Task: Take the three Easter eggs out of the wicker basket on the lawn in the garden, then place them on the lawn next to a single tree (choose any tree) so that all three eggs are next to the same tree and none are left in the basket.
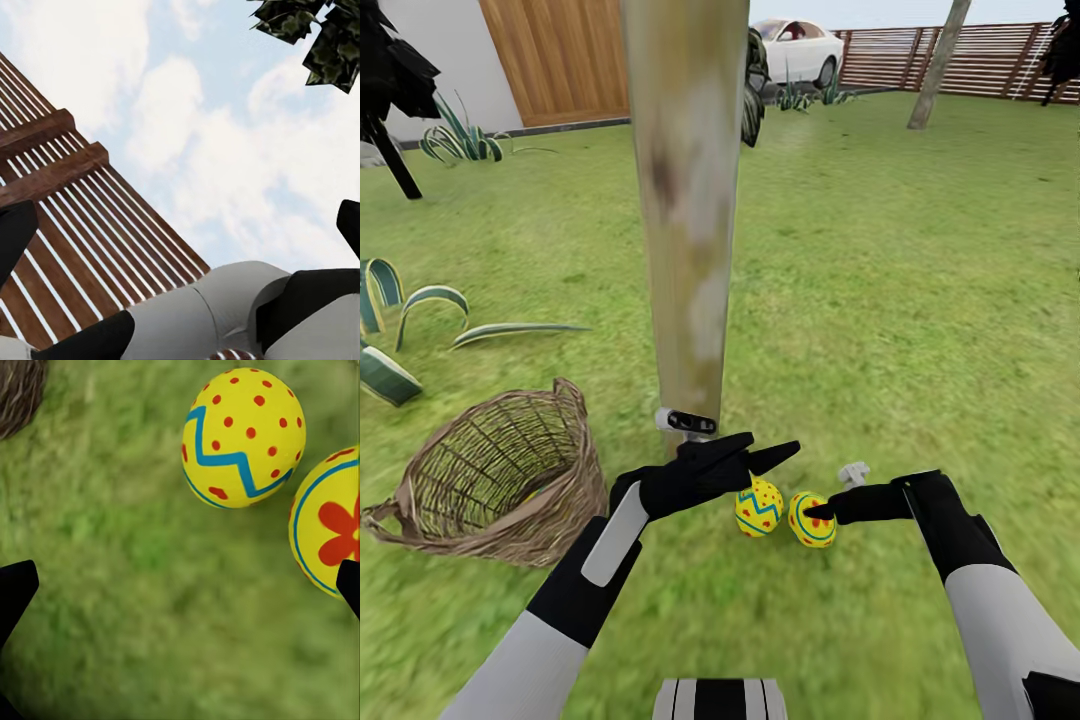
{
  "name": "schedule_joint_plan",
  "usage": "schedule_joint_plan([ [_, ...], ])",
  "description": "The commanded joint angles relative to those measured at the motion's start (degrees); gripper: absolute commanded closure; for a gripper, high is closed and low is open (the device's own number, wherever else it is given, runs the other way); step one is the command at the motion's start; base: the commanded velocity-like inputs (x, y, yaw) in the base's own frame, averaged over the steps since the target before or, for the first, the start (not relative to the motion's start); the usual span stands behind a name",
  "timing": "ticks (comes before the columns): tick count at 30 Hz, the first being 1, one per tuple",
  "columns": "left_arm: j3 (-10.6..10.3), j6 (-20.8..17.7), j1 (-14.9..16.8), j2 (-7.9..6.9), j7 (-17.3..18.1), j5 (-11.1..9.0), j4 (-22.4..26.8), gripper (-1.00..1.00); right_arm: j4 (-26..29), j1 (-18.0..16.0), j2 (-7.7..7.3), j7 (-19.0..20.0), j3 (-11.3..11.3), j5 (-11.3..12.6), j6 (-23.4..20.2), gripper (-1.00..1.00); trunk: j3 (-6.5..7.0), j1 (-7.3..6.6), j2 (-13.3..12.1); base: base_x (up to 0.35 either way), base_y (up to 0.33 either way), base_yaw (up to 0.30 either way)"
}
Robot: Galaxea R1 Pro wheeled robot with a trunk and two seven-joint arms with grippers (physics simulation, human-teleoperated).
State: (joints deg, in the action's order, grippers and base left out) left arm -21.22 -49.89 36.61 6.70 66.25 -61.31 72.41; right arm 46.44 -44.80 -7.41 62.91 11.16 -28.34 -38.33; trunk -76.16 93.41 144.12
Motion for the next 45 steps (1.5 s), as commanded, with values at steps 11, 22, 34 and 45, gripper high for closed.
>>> schedule_joint_plan([
  [11,0.1,-0.4,0.0,-0.09,0.0,-0.3,1.1,-1.00,-0.1,0.0,0.12,0.5,0.1,-0.3,-0.3,-1.00,1.90,-0.29,-0.1,0.000,0.000,0.111],
  [22,0.0,-0.4,0.0,-0.11,0.0,-0.3,1.2,-1.00,-0.6,0.0,0.21,0.4,0.1,-0.3,-0.1,-1.00,3.56,-0.57,-0.3,-0.001,0.000,0.178],
  [34,0.0,-0.1,0.0,-0.11,0.4,-0.3,1.3,-1.00,-0.8,0.1,0.21,0.4,0.1,-0.3,0.0,-1.00,5.38,-0.88,-0.4,-0.245,0.072,0.194],
  [45,-0.1,0.5,0.0,-1.17,6.8,-0.3,1.6,-1.00,-1.0,0.1,0.29,0.3,0.1,-0.3,0.1,-1.00,5.16,-0.93,-0.5,-0.016,0.047,0.193],
])
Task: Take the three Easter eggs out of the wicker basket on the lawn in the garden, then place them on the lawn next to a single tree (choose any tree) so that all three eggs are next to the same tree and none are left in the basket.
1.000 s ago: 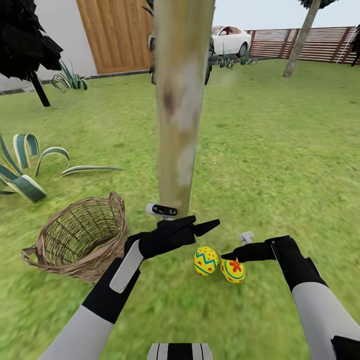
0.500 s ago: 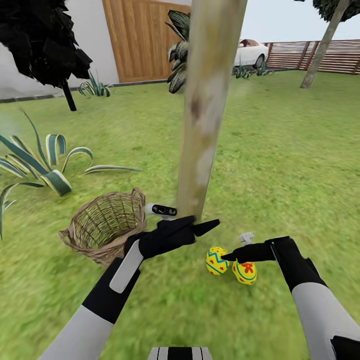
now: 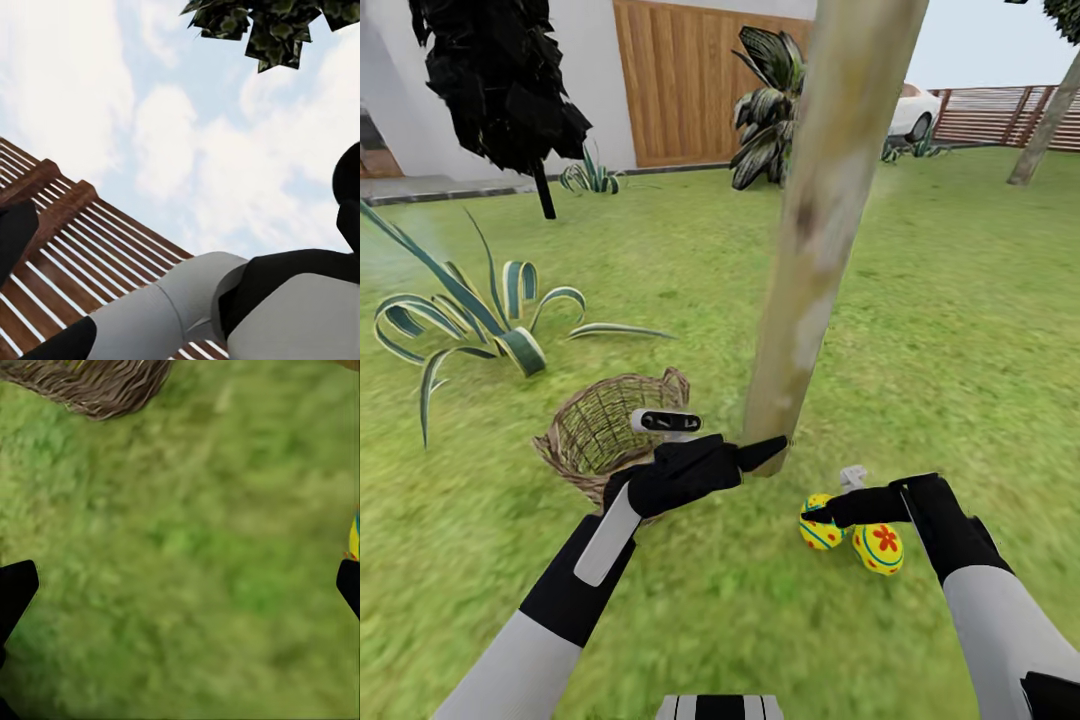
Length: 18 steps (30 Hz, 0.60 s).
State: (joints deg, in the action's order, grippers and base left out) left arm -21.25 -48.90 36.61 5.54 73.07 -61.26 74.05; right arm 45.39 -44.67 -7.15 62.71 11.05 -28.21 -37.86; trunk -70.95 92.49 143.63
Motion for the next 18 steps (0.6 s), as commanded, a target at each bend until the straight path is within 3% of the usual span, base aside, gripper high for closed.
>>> schedule_joint_plan([
  [1,-0.1,-0.5,0.0,0.00,0.1,-0.4,0.0,-1.00,-0.1,0.0,0.03,0.5,0.2,-0.4,-0.3,-1.00,-0.11,-0.01,0.0,0.000,0.259,0.190],
  [10,-0.1,-0.5,0.0,0.00,0.1,-0.4,0.0,-1.00,-0.3,0.2,-0.05,0.5,0.2,-0.4,-0.3,-1.00,-0.59,-0.01,0.0,0.000,0.294,0.186],
  [18,-0.1,-0.6,0.0,-0.01,-0.1,-0.3,0.0,-1.00,-0.3,0.2,-0.06,0.5,0.2,-0.4,-0.3,-1.00,-0.52,-0.06,0.0,0.000,0.052,0.177],
])
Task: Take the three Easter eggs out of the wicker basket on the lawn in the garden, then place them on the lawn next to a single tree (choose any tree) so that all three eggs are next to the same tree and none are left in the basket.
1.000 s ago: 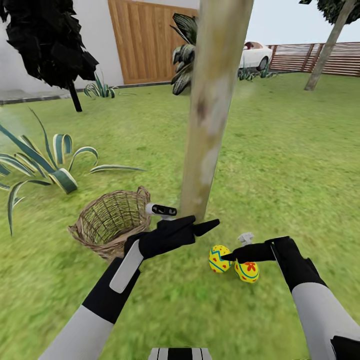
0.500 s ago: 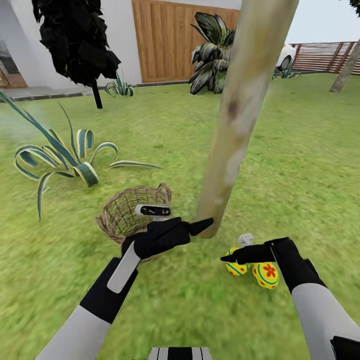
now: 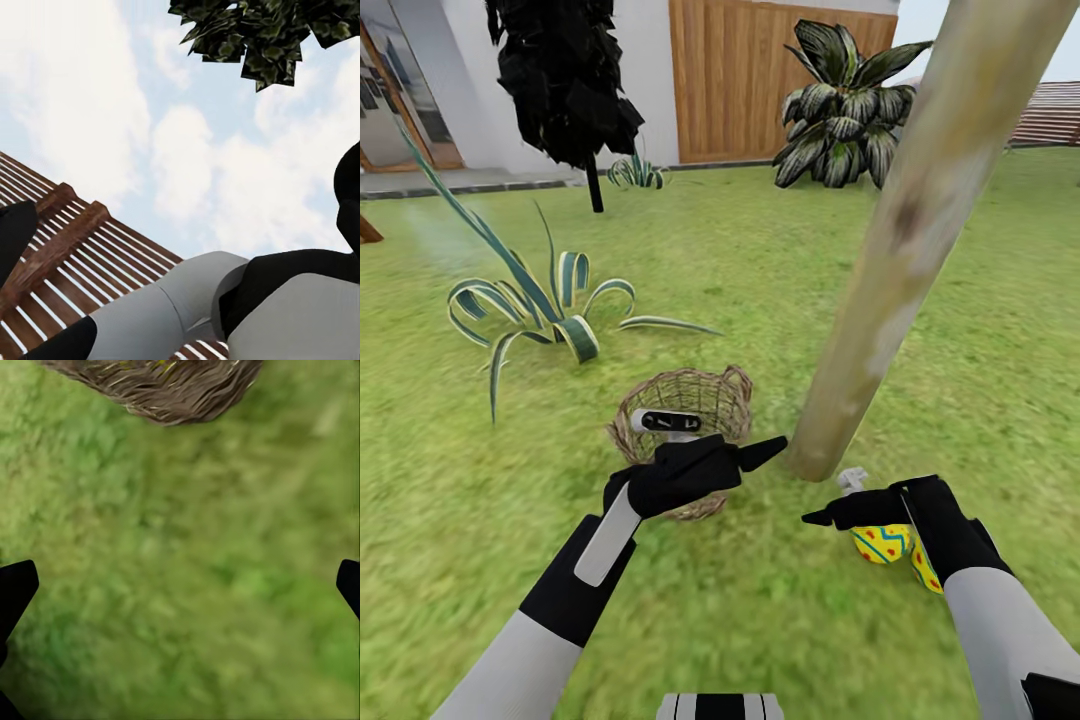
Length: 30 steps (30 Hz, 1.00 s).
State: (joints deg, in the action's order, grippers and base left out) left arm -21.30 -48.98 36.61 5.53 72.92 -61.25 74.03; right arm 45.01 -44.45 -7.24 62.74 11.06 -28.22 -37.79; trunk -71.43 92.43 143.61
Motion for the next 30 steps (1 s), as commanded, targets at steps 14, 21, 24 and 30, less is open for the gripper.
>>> schedule_joint_plan([
  [14,0.3,-1.2,0.0,0.34,-0.5,-0.3,-0.2,-1.00,0.0,0.0,0.12,0.3,0.2,-0.4,-0.3,-1.00,2.52,-0.37,-0.2,0.021,-0.052,0.148],
  [21,0.1,-0.7,0.0,0.32,-0.2,-0.4,-0.6,-1.00,0.0,0.0,0.12,0.3,0.2,-0.4,-0.3,-1.00,3.80,-0.55,-0.3,0.156,-0.110,0.120],
  [24,0.1,-0.8,0.0,0.35,-0.3,-0.4,-0.5,-1.00,0.0,0.0,0.12,0.3,0.2,-0.4,-0.3,-1.00,4.36,-0.63,-0.3,0.007,-0.002,0.109],
  [30,0.3,-0.9,0.0,0.14,-0.2,-0.4,-0.6,-1.00,0.0,0.0,0.25,0.2,0.2,-0.4,-0.3,-1.00,5.42,-0.97,-0.8,0.092,0.000,0.103],
])
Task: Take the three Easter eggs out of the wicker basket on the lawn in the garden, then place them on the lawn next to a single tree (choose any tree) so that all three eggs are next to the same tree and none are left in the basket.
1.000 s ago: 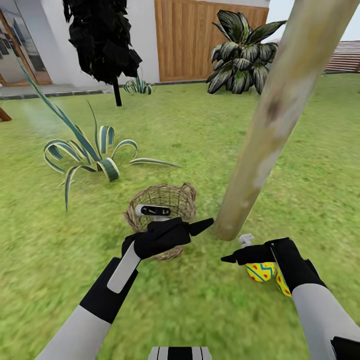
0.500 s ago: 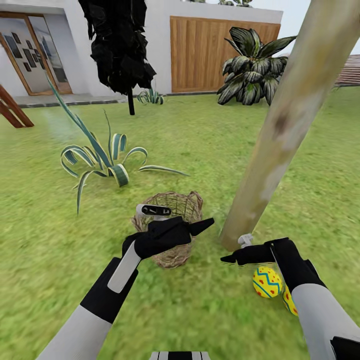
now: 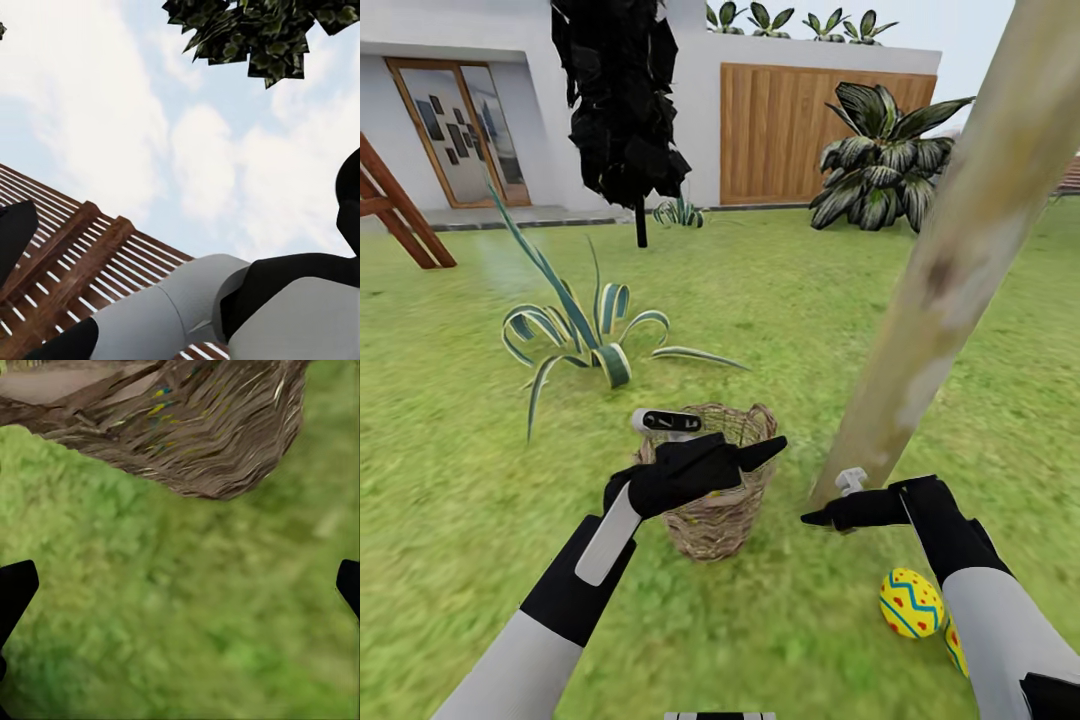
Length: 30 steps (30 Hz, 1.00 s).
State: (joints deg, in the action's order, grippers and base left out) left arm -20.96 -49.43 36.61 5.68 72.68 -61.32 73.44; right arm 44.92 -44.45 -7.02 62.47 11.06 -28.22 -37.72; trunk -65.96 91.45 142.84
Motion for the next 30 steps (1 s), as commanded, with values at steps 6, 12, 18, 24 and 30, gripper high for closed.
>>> schedule_joint_plan([
  [6,0.0,-0.4,0.0,-0.14,0.1,-0.4,-0.2,-1.00,0.1,0.0,0.06,0.5,0.2,-0.4,-0.3,-1.00,0.83,-1.31,-2.4,0.323,0.002,0.088],
  [12,0.1,-0.4,0.0,-0.14,0.1,-0.3,-0.3,-1.00,0.1,0.0,0.07,0.5,0.2,-0.4,-0.3,-1.00,1.75,-2.63,-4.8,0.340,0.071,0.067],
  [18,0.0,0.0,-1.1,-2.39,0.6,-5.3,-4.3,-1.00,0.1,0.0,0.08,0.5,0.2,-0.4,-0.3,-1.00,1.92,-2.84,-5.2,0.174,0.045,0.006],
  [24,0.0,0.1,-1.4,-2.94,0.5,-12.2,-6.1,-1.00,0.1,0.0,0.09,0.4,0.2,-0.4,-0.3,-1.00,1.92,-2.84,-5.2,0.005,0.011,0.000],
  [30,-0.1,0.1,-1.4,-2.94,0.5,-12.7,-6.0,-1.00,0.1,0.0,0.16,0.4,0.2,-0.4,-0.3,-1.00,1.92,-2.84,-5.2,-0.088,0.230,0.000],
])
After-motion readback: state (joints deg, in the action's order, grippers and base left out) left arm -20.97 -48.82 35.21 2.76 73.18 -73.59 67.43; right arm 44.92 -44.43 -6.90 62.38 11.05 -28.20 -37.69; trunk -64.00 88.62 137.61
